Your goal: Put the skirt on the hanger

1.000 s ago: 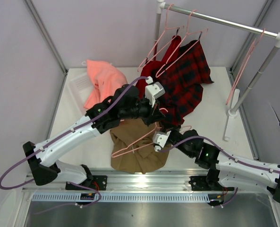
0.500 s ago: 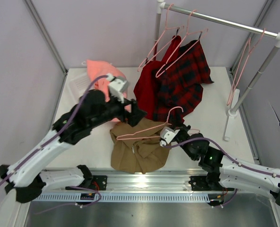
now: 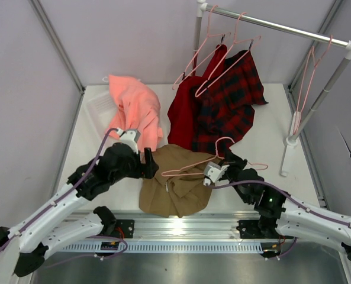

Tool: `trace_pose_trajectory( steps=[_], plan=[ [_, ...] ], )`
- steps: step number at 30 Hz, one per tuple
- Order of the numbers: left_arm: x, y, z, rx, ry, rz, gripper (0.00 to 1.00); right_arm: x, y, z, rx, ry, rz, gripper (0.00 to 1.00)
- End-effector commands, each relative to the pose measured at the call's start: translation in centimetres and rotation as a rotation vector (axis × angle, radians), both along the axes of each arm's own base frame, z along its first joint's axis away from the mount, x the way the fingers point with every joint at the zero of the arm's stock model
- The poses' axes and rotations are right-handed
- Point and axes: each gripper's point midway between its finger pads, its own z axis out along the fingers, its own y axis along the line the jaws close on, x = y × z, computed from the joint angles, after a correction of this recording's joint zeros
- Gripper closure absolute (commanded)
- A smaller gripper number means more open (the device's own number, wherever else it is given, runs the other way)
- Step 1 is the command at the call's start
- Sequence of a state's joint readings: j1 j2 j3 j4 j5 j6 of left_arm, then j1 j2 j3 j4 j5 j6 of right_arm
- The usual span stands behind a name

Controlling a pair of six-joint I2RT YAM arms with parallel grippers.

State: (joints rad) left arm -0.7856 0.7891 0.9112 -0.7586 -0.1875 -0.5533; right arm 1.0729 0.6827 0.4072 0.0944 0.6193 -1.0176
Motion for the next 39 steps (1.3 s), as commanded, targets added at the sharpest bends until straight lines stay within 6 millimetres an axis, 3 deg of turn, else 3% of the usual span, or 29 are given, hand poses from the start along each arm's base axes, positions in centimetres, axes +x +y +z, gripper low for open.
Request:
trace_pose_trajectory(
  steps=[1,2,4,8,12,15,23,27,33,39],
  plan=[
    [-0.9,0.0,-0.9,-0.115,0.049,0.076,0.11,-0.7,-1.8,-0.2,-0.118,0.013,0.019,1.0],
    [-1.0,0.2,-1.8,-0.125,0.064,0.11,0.12,-1.1,-2.4,-0.9,-0.146,0.045,0.017,1.0],
    [-1.5,0.1,-2.9,-0.146,0.078,0.124,0.14,-1.7,-3.2,-0.1,-0.125,0.068,0.008,1.0],
    [-2.1,-1.4,-3.2,-0.186,0.076,0.1,0.22,-2.0,-4.6,-0.3,-0.148,0.091,-0.035,1.0],
    [-4.0,-3.5,-5.5,-0.077,0.095,0.082,0.25,-2.0,-4.7,-1.5,-0.175,0.117,-0.038,1.0],
    [-4.5,-4.0,-6.2,-0.063,0.103,0.139,0.27,-1.9,-4.8,-2.0,-0.198,0.123,-0.051,1.0],
    [-4.7,-5.6,-9.1,-0.053,0.119,0.133,0.32,-1.9,-5.2,-3.4,-0.213,0.18,-0.068,1.0],
    [-4.5,-6.4,-9.1,-0.059,0.109,0.127,0.4,-1.7,-5.0,-4.2,-0.201,0.222,-0.074,1.0],
    [-4.8,-7.8,-9.0,-0.076,0.122,0.092,0.45,-1.4,-4.0,-3.5,-0.134,0.219,-0.049,1.0],
    [-4.9,-7.7,-10.7,-0.038,0.143,0.129,0.47,-1.5,-2.7,-1.8,0.01,0.218,-0.005,1.0]
  ],
)
